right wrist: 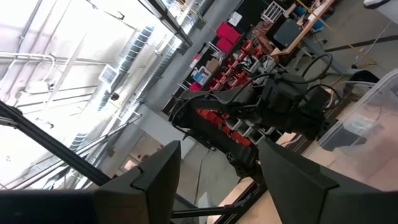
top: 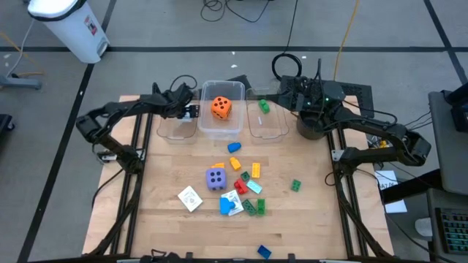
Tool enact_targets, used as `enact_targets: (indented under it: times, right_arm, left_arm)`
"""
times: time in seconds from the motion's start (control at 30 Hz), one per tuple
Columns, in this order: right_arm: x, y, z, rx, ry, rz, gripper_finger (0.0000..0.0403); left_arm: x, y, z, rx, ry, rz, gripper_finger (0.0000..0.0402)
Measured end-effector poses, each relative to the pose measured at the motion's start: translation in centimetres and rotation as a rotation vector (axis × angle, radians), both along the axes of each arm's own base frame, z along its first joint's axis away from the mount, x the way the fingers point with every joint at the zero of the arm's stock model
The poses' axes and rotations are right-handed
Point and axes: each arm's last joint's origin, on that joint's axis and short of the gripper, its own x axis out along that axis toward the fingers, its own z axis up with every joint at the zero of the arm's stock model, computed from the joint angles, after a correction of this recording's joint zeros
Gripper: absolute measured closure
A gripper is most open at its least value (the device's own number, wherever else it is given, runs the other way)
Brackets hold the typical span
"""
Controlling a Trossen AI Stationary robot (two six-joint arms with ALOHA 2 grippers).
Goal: Pick & Place Toys
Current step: Put the blue deck of cards into the left transparent bin
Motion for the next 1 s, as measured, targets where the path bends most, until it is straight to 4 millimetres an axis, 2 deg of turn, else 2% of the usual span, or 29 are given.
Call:
enact_targets:
  times: [0.37,0.7,1.0]
  right_arm:
    - [0.02,0.0,-0.08,-0.005,0.008,0.001,0.0193]
    - [0.02,0.0,-0.08,-0.007,0.008,0.002,0.0193]
    - [0.02,0.0,-0.08,-0.007,0.008,0.002,0.0193]
  left_arm:
    - [0.05,0.36,-0.38,0.014,0.021,0.012,0.0099]
    - [0.21,0.56,-0.25,0.043,0.022,-0.032,0.0069]
    - [0.2,0.55,-0.26,0.043,0.026,-0.04,0.0066]
